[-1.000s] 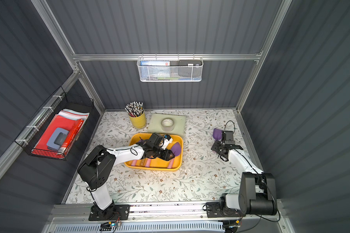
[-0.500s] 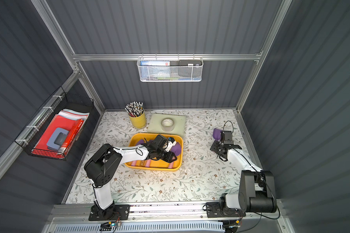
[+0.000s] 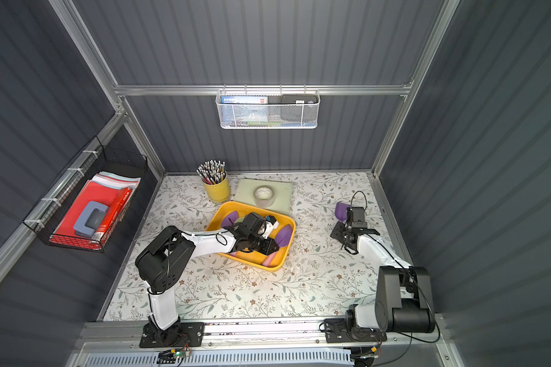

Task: Take the shovel out of the storage box
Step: Pick up the shovel from the storage box.

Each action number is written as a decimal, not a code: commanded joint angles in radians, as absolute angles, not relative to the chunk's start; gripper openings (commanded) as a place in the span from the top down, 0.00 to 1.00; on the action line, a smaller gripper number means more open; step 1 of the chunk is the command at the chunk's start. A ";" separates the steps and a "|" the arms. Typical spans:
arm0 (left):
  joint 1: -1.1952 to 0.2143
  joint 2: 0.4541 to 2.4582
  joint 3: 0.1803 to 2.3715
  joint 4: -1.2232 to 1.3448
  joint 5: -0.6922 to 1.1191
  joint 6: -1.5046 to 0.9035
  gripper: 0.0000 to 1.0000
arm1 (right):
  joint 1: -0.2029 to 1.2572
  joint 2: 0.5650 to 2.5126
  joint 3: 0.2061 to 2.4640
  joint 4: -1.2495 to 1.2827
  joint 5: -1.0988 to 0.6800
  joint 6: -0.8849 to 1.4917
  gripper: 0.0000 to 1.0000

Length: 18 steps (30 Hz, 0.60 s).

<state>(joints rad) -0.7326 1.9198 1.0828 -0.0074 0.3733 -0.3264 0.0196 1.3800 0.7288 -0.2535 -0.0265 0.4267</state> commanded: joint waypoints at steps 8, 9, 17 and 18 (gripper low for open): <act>-0.739 1.840 1.133 -0.082 0.210 -0.364 0.97 | 0.027 1.401 0.709 -0.232 -0.037 0.435 0.38; -0.739 1.829 1.140 -0.081 0.190 -0.372 0.99 | 0.027 1.403 0.709 -0.231 -0.038 0.435 0.38; -0.739 1.755 1.218 -0.096 0.113 -0.371 1.00 | 0.031 1.390 0.708 -0.214 -0.058 0.437 0.38; -0.739 1.744 1.228 -0.091 0.126 -0.369 1.00 | 0.032 1.380 0.705 -0.205 -0.068 0.437 0.38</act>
<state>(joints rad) -0.7383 1.8156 1.1770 -0.0898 0.1520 -0.3649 0.0257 1.4002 0.7185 -0.2276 -0.0463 0.4271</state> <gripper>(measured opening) 0.194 0.624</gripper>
